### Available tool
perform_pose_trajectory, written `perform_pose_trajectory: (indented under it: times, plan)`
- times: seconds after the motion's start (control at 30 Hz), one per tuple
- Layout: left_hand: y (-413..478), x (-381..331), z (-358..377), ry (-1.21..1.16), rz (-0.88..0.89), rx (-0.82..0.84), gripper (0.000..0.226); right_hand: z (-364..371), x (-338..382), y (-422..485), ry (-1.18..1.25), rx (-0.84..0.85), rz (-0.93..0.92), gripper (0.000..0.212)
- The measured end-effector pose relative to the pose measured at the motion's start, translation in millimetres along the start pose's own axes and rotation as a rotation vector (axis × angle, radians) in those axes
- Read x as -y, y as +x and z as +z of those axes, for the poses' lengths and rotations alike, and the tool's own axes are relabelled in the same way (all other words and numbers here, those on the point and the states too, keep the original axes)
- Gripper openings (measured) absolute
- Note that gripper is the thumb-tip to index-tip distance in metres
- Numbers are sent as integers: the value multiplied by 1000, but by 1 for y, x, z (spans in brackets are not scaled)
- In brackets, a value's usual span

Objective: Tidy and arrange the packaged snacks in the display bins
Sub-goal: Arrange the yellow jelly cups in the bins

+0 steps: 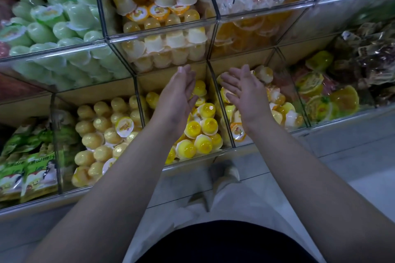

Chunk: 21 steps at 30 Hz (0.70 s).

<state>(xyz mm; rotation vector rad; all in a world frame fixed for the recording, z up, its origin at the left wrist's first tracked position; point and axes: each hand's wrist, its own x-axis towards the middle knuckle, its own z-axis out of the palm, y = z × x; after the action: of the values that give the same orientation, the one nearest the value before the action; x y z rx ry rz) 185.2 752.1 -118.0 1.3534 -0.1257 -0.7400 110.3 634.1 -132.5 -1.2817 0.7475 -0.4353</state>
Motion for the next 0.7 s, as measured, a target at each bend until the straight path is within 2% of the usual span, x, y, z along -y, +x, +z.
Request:
perform_pose_trajectory:
  times: [0.17,0.37,0.7]
  plan:
    - [17,8,20,1,-48,-3,50,-17,-11,22,-36,-30,58,48]
    - [47,19,51,7,-113,-2,51,-40,-16,55,-50,-46,126,39]
    - [108,45,88,35,-228,-96,54,-74,-37,123,-170,1,314,51]
